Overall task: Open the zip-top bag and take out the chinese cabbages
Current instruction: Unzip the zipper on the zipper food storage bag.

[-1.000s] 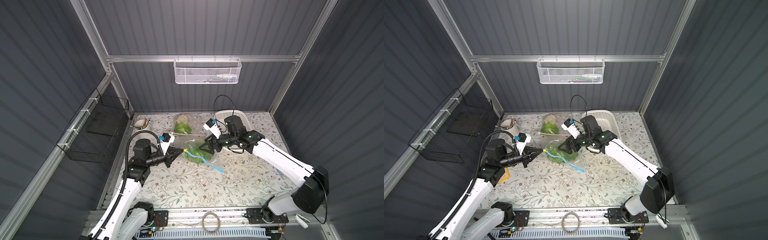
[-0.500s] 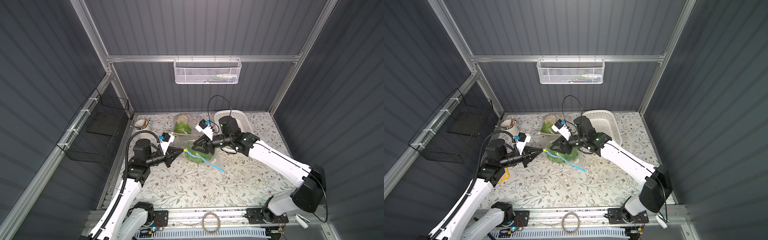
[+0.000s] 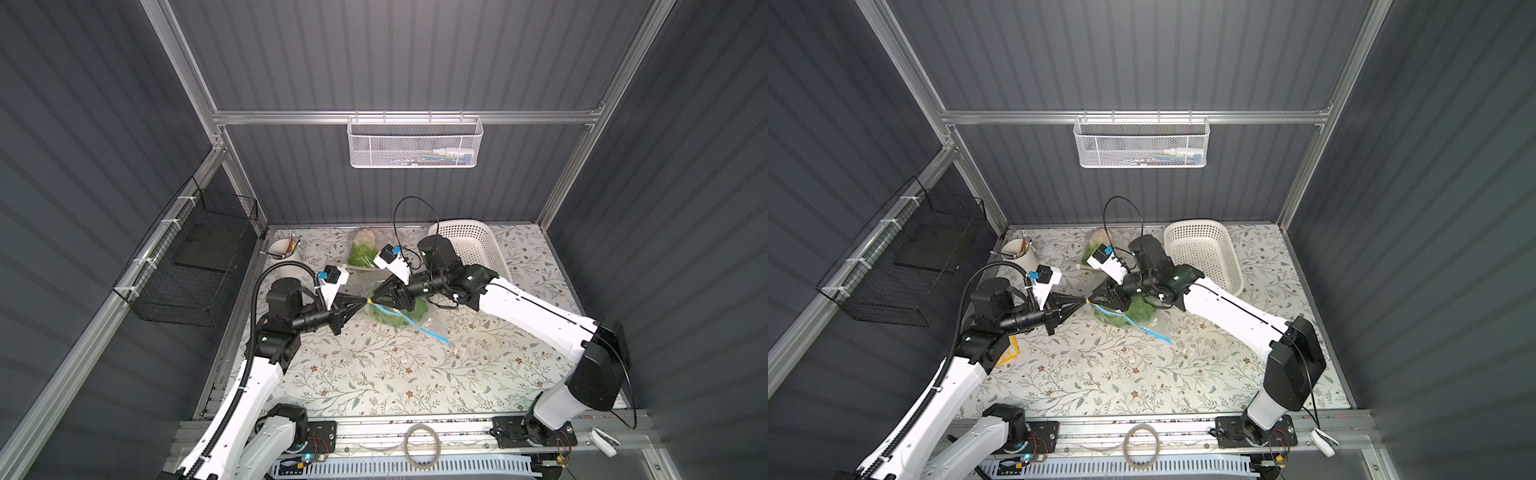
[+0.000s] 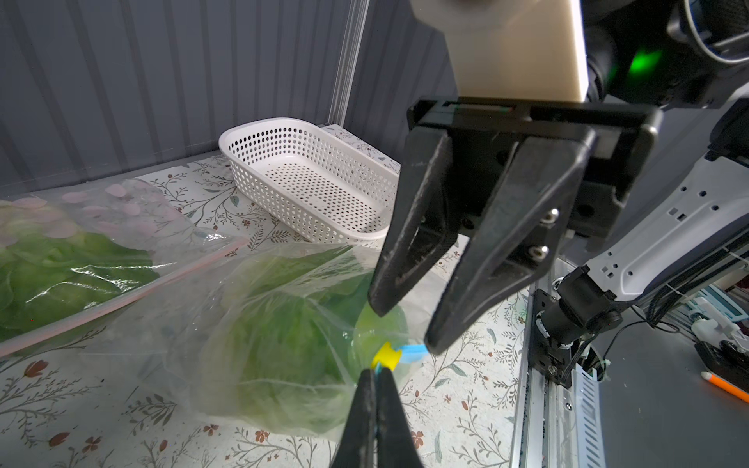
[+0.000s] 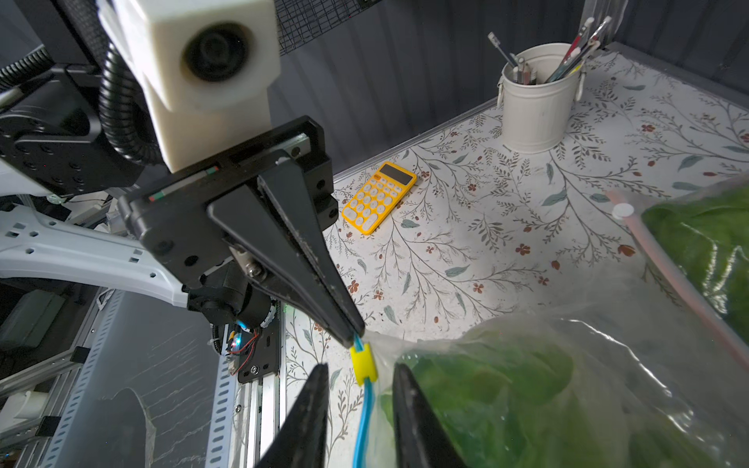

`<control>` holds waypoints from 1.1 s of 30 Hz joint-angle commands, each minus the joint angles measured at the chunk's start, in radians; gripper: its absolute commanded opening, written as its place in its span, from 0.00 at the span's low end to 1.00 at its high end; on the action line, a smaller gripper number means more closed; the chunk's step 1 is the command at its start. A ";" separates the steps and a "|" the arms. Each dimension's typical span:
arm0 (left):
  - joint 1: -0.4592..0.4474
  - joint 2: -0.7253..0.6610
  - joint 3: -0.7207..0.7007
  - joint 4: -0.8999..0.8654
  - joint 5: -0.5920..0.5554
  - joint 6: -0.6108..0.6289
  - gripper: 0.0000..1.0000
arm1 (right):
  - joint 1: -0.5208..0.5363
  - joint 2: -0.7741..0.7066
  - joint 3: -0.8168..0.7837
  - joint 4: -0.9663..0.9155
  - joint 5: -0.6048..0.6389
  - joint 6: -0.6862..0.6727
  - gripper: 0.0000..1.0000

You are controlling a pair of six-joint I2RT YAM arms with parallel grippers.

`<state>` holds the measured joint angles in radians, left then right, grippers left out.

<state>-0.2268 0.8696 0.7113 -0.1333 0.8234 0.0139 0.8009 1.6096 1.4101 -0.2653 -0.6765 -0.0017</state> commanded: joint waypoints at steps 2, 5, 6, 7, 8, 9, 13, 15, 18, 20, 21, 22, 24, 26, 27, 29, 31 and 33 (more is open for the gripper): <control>-0.005 -0.020 -0.003 0.025 0.019 -0.014 0.00 | 0.009 0.013 0.029 -0.009 0.005 -0.008 0.28; -0.005 -0.020 -0.004 0.026 0.019 -0.015 0.00 | 0.014 0.016 0.028 -0.009 0.006 -0.010 0.28; -0.005 -0.019 -0.003 0.026 0.019 -0.015 0.00 | 0.015 0.018 0.028 -0.011 0.008 -0.011 0.29; -0.005 -0.019 -0.004 0.026 0.019 -0.015 0.00 | 0.017 0.018 0.027 -0.010 0.008 -0.011 0.28; -0.005 -0.020 -0.004 0.027 0.019 -0.015 0.00 | 0.017 0.021 0.028 -0.011 0.008 -0.011 0.29; -0.005 -0.018 -0.003 0.027 0.019 -0.015 0.00 | 0.017 0.023 0.028 -0.011 0.008 -0.011 0.28; -0.005 -0.021 -0.003 0.027 0.019 -0.015 0.00 | 0.020 0.030 0.030 -0.012 0.013 -0.011 0.27; -0.005 -0.020 -0.005 0.028 0.021 -0.015 0.00 | 0.020 0.034 0.030 -0.012 0.022 -0.009 0.27; -0.005 -0.018 -0.004 0.028 0.023 -0.015 0.00 | 0.020 0.037 0.033 -0.012 0.025 -0.006 0.25; -0.005 -0.018 -0.004 0.028 0.025 -0.015 0.00 | 0.020 0.041 0.035 -0.009 0.026 -0.004 0.25; -0.005 -0.018 -0.004 0.029 0.025 -0.015 0.00 | 0.020 0.041 0.035 -0.011 0.026 -0.003 0.25; -0.005 -0.018 -0.005 0.028 0.025 -0.015 0.00 | 0.020 0.042 0.035 -0.008 0.024 -0.002 0.26; -0.005 -0.018 -0.005 0.028 0.027 -0.015 0.00 | 0.020 0.038 0.035 -0.006 0.025 0.000 0.28; -0.005 -0.018 -0.004 0.027 0.028 -0.017 0.00 | 0.020 0.036 0.035 -0.001 0.023 0.002 0.29; -0.005 -0.017 -0.004 0.028 0.029 -0.017 0.00 | 0.020 0.033 0.034 0.003 0.022 0.002 0.29; -0.005 -0.018 -0.004 0.029 0.028 -0.017 0.00 | 0.020 0.032 0.032 0.009 0.019 0.003 0.28; -0.005 -0.018 -0.004 0.028 0.028 -0.017 0.00 | 0.020 0.034 0.031 0.014 0.015 0.007 0.26; -0.005 -0.019 -0.004 0.028 0.028 -0.016 0.00 | 0.020 0.038 0.031 0.017 0.008 0.013 0.24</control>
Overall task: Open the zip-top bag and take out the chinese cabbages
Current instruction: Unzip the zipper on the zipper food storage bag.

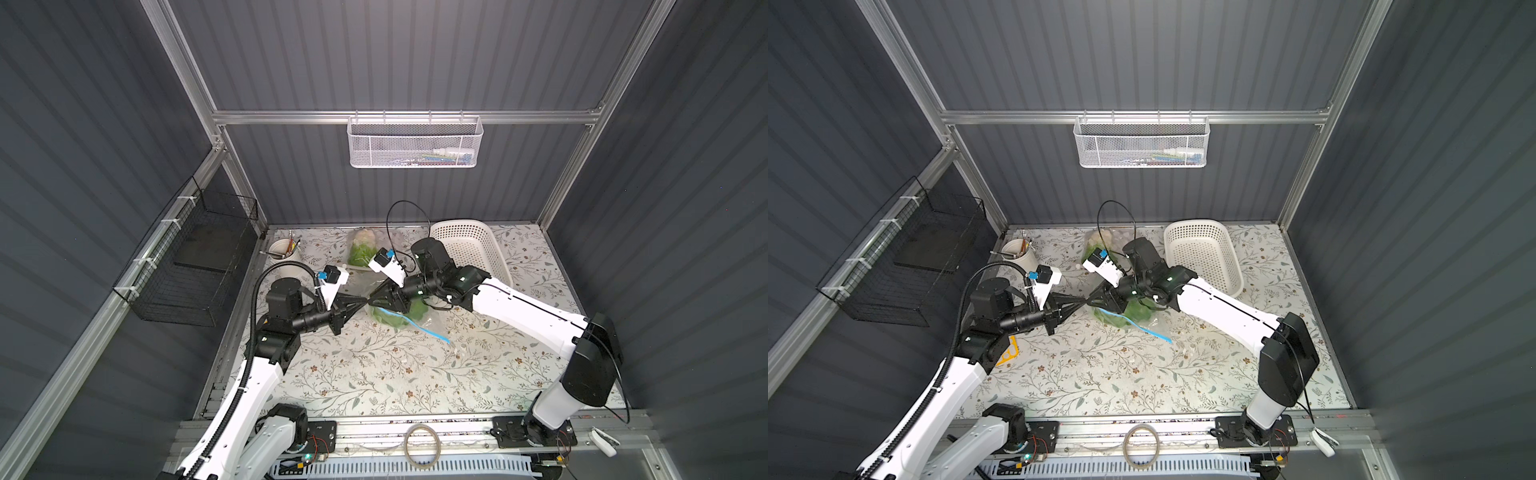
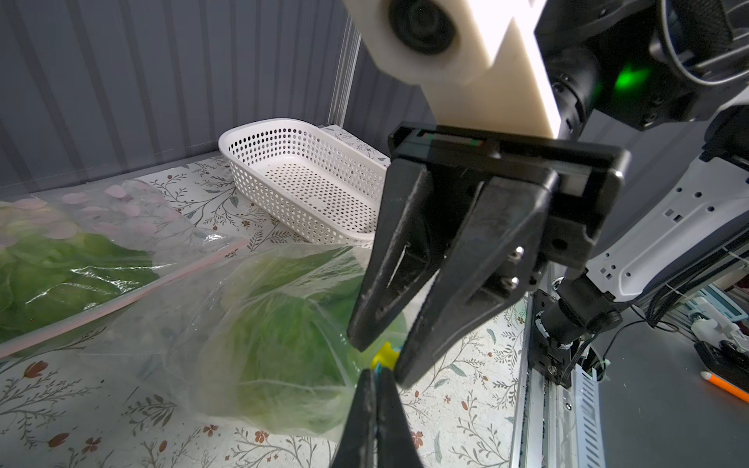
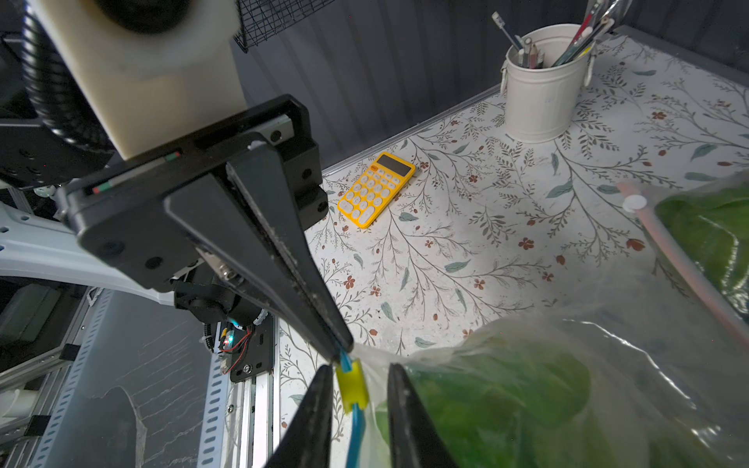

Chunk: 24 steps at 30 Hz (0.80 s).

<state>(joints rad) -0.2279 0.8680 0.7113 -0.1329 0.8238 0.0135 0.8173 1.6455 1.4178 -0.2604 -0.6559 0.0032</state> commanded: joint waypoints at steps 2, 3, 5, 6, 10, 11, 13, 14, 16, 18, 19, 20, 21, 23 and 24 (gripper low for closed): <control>-0.003 -0.015 -0.004 0.027 0.028 -0.017 0.00 | 0.003 0.005 0.023 0.014 -0.016 0.010 0.21; -0.004 -0.015 -0.004 0.028 0.026 -0.017 0.00 | 0.003 0.006 0.023 0.014 -0.016 0.013 0.20; -0.004 -0.014 -0.005 0.027 0.028 -0.017 0.00 | 0.003 0.007 0.023 0.014 -0.017 0.013 0.18; -0.004 -0.013 -0.005 0.027 0.029 -0.017 0.00 | 0.003 0.007 0.023 0.015 -0.017 0.015 0.16; -0.004 -0.010 -0.003 0.027 0.032 -0.017 0.00 | 0.003 0.007 0.020 0.016 -0.015 0.015 0.06; -0.004 -0.009 -0.004 0.027 0.032 -0.018 0.00 | 0.003 0.007 0.019 0.016 -0.012 0.017 0.03; -0.004 -0.008 -0.003 0.028 0.030 -0.018 0.00 | 0.003 0.005 0.015 0.016 -0.008 0.016 0.00; -0.004 -0.010 -0.004 0.027 0.023 -0.018 0.00 | 0.003 0.004 0.012 0.017 -0.007 0.017 0.00; -0.004 -0.016 -0.005 0.028 0.014 -0.017 0.00 | 0.003 0.001 0.005 0.020 0.002 0.018 0.00; -0.004 -0.024 -0.006 0.030 -0.004 -0.019 0.00 | 0.003 -0.005 -0.004 0.022 0.007 0.017 0.00; -0.004 -0.028 -0.007 0.029 -0.022 -0.020 0.00 | 0.002 -0.010 -0.010 0.025 0.012 0.015 0.00; -0.004 -0.032 -0.009 0.029 -0.037 -0.020 0.00 | 0.002 -0.014 -0.017 0.028 0.023 0.015 0.00; -0.004 -0.036 -0.007 0.028 -0.052 -0.020 0.00 | 0.002 -0.017 -0.021 0.030 0.033 0.016 0.00; -0.004 -0.043 -0.009 0.029 -0.077 -0.021 0.00 | -0.002 -0.025 -0.034 0.029 0.045 0.015 0.00; -0.004 -0.043 -0.010 0.029 -0.088 -0.021 0.00 | -0.005 -0.027 -0.038 0.029 0.046 0.018 0.00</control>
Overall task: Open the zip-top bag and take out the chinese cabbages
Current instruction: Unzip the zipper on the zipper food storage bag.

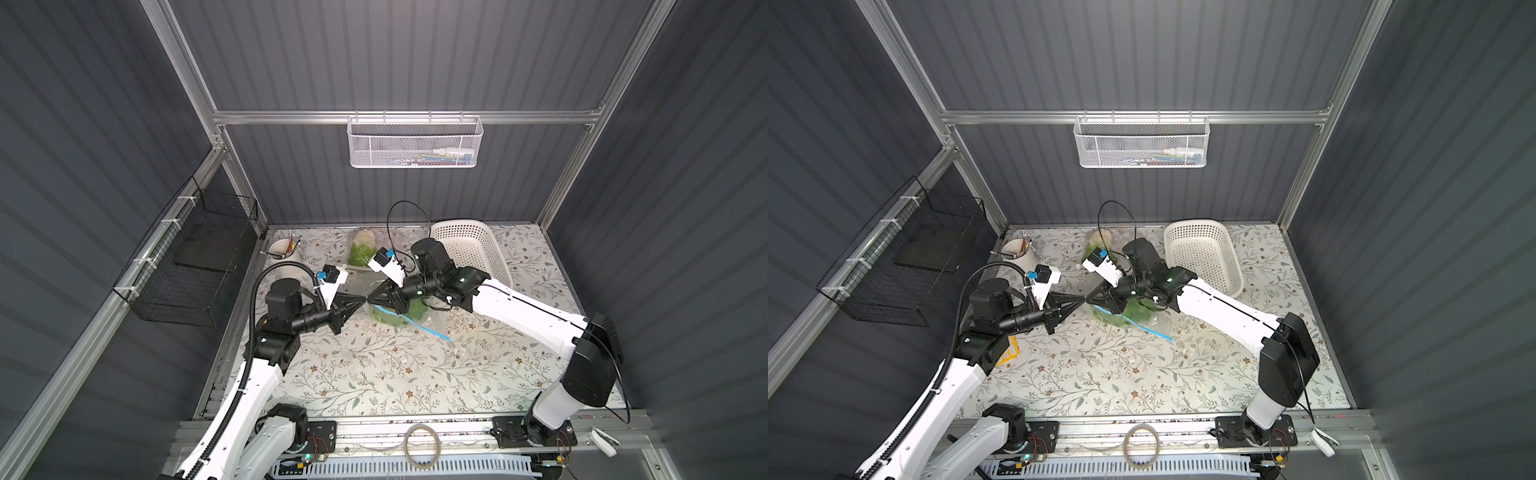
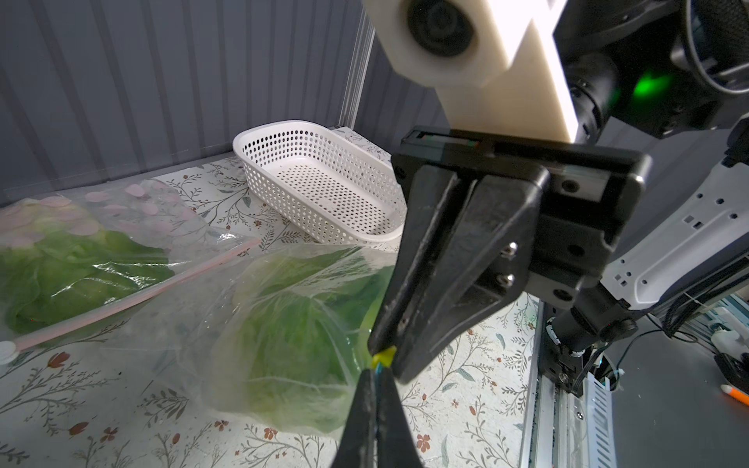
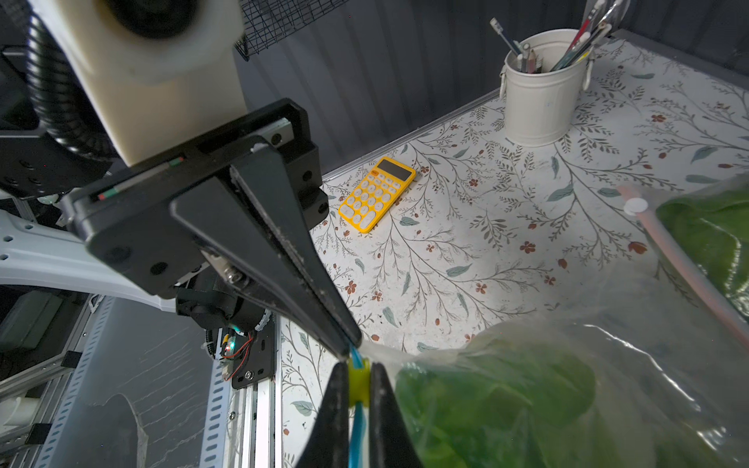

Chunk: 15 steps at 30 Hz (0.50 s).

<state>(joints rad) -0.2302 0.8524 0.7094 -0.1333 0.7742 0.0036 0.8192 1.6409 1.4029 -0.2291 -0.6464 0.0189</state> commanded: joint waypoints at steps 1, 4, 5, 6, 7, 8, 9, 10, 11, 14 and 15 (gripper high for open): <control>-0.001 -0.028 -0.009 0.028 -0.048 -0.012 0.00 | -0.010 -0.026 -0.029 0.000 0.039 0.007 0.00; -0.001 -0.028 -0.009 0.030 -0.065 -0.016 0.00 | -0.017 -0.040 -0.047 0.007 0.040 0.016 0.00; -0.001 -0.027 -0.010 0.033 -0.070 -0.018 0.00 | -0.018 -0.046 -0.056 0.009 0.043 0.016 0.00; -0.001 -0.026 -0.010 0.034 -0.074 -0.020 0.00 | -0.020 -0.051 -0.063 0.013 0.044 0.019 0.00; -0.001 -0.027 -0.011 0.036 -0.078 -0.022 0.00 | -0.022 -0.058 -0.072 0.018 0.047 0.021 0.00; -0.001 -0.027 -0.012 0.037 -0.087 -0.023 0.00 | -0.025 -0.063 -0.081 0.020 0.047 0.024 0.00; -0.001 -0.027 -0.012 0.035 -0.095 -0.024 0.00 | -0.027 -0.068 -0.087 0.023 0.048 0.025 0.00; -0.001 -0.029 -0.013 0.035 -0.103 -0.025 0.00 | -0.028 -0.074 -0.094 0.025 0.049 0.026 0.00; -0.001 -0.029 -0.014 0.036 -0.112 -0.026 0.00 | -0.031 -0.079 -0.099 0.026 0.052 0.027 0.00; -0.001 -0.033 -0.016 0.037 -0.145 -0.030 0.00 | -0.035 -0.093 -0.116 0.028 0.053 0.028 0.00; -0.001 -0.035 -0.016 0.037 -0.158 -0.030 0.00 | -0.037 -0.097 -0.121 0.029 0.055 0.027 0.00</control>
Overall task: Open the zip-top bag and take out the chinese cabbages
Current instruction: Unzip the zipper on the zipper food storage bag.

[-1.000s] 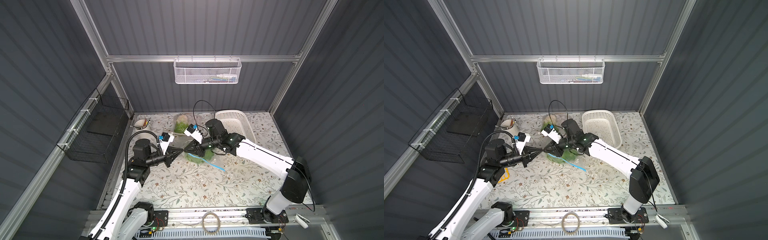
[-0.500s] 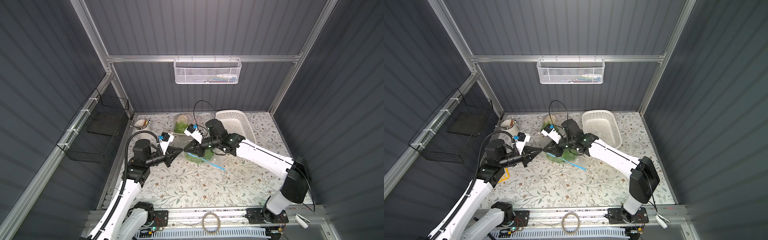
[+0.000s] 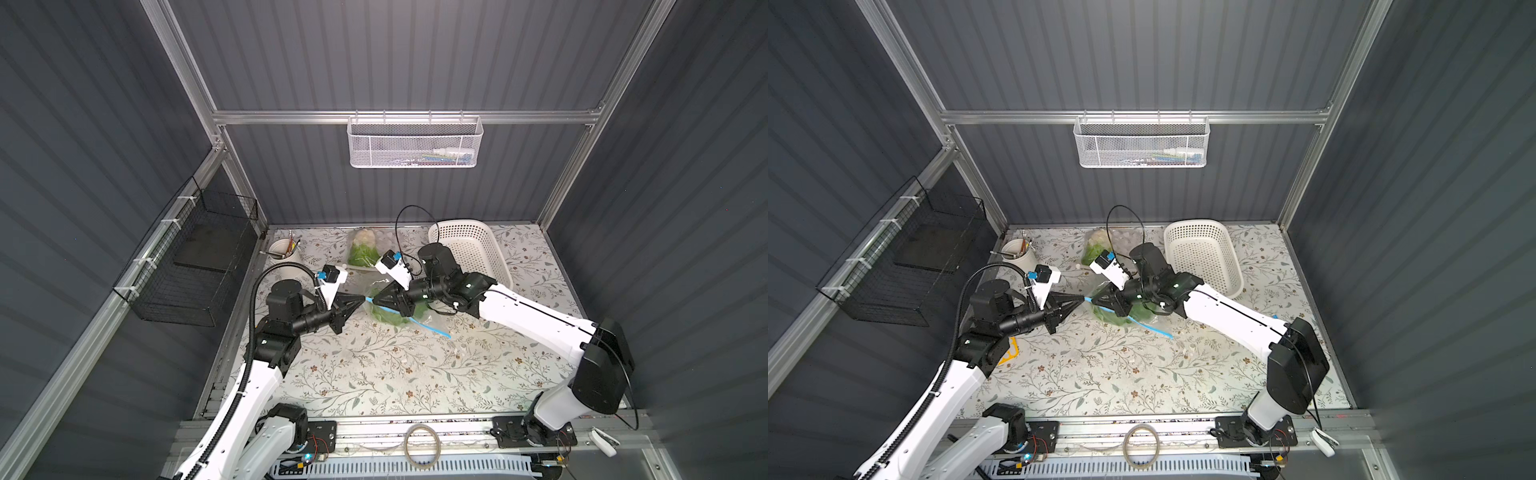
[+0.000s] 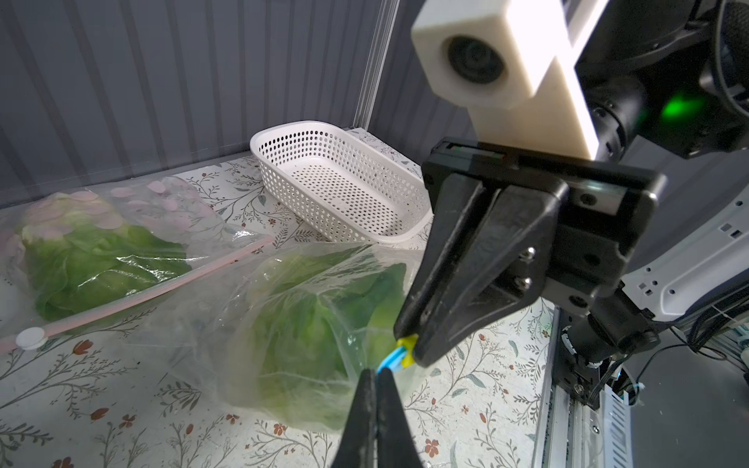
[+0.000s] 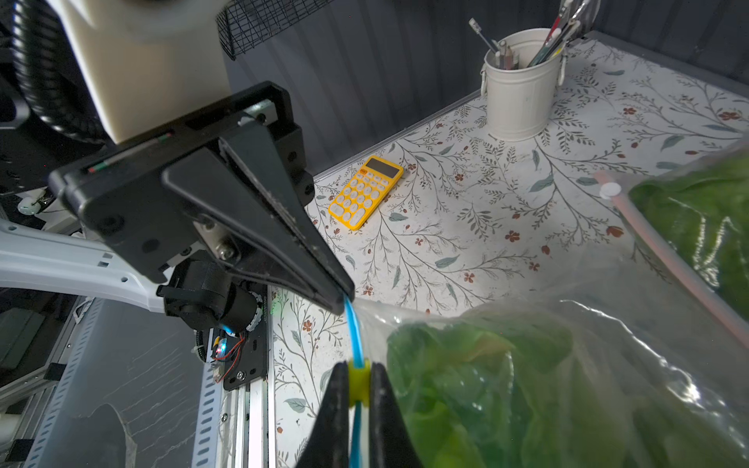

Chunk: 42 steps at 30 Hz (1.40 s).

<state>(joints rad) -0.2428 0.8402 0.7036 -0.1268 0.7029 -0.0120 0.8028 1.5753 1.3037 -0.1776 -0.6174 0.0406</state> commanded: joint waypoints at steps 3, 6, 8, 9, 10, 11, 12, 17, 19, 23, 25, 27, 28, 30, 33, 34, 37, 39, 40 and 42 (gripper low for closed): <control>0.011 -0.030 -0.014 0.029 -0.128 -0.016 0.00 | -0.025 -0.045 -0.041 -0.022 0.033 0.007 0.00; 0.011 -0.034 -0.016 0.026 -0.166 -0.016 0.00 | -0.031 -0.064 -0.064 -0.019 0.045 0.008 0.00; 0.011 -0.032 -0.011 0.016 -0.201 -0.013 0.00 | -0.037 -0.079 -0.086 -0.009 0.057 0.013 0.00; 0.011 -0.032 -0.010 0.010 -0.213 -0.011 0.00 | -0.040 -0.084 -0.096 -0.004 0.062 0.016 0.00; 0.011 -0.031 -0.008 0.006 -0.228 -0.010 0.00 | -0.043 -0.093 -0.108 0.001 0.068 0.019 0.00; 0.011 -0.031 -0.008 0.004 -0.241 -0.009 0.00 | -0.046 -0.101 -0.118 0.006 0.073 0.022 0.00; 0.011 -0.032 -0.008 0.003 -0.251 -0.009 0.00 | -0.050 -0.108 -0.128 0.008 0.079 0.025 0.00; 0.011 -0.021 0.002 -0.018 -0.296 -0.006 0.00 | -0.069 -0.150 -0.175 0.013 0.101 0.027 0.00; 0.011 -0.019 0.003 -0.026 -0.325 -0.006 0.00 | -0.076 -0.162 -0.190 0.010 0.108 0.025 0.00; 0.011 -0.025 0.002 -0.026 -0.366 -0.004 0.00 | -0.086 -0.186 -0.206 -0.005 0.120 0.016 0.00; 0.011 -0.032 -0.004 -0.022 -0.417 -0.005 0.00 | -0.092 -0.194 -0.214 -0.010 0.126 0.013 0.00; 0.011 -0.039 -0.008 -0.020 -0.441 -0.005 0.00 | -0.097 -0.203 -0.220 -0.013 0.128 0.011 0.00; 0.011 -0.041 -0.010 -0.019 -0.451 -0.004 0.00 | -0.099 -0.208 -0.223 -0.015 0.130 0.010 0.00; 0.011 -0.042 -0.011 -0.019 -0.465 -0.003 0.00 | -0.103 -0.213 -0.227 -0.018 0.133 0.009 0.00; 0.011 -0.040 -0.010 -0.022 -0.489 -0.003 0.00 | -0.108 -0.219 -0.231 -0.024 0.137 0.005 0.00; 0.011 -0.039 -0.010 -0.023 -0.495 -0.003 0.00 | -0.110 -0.223 -0.232 -0.026 0.139 0.004 0.00; 0.011 -0.035 -0.008 -0.027 -0.512 -0.003 0.00 | -0.114 -0.229 -0.235 -0.035 0.144 -0.001 0.00; 0.011 -0.036 -0.009 -0.028 -0.525 -0.003 0.00 | -0.116 -0.235 -0.239 -0.041 0.151 -0.004 0.00; 0.011 -0.035 -0.008 -0.029 -0.535 -0.005 0.00 | -0.118 -0.237 -0.241 -0.044 0.155 -0.007 0.00; 0.011 -0.035 -0.006 -0.034 -0.547 -0.005 0.00 | -0.121 -0.243 -0.246 -0.050 0.164 -0.011 0.00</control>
<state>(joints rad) -0.2485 0.8135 0.6952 -0.1463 0.2905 -0.0128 0.7063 1.3624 1.0767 -0.1539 -0.4961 0.0437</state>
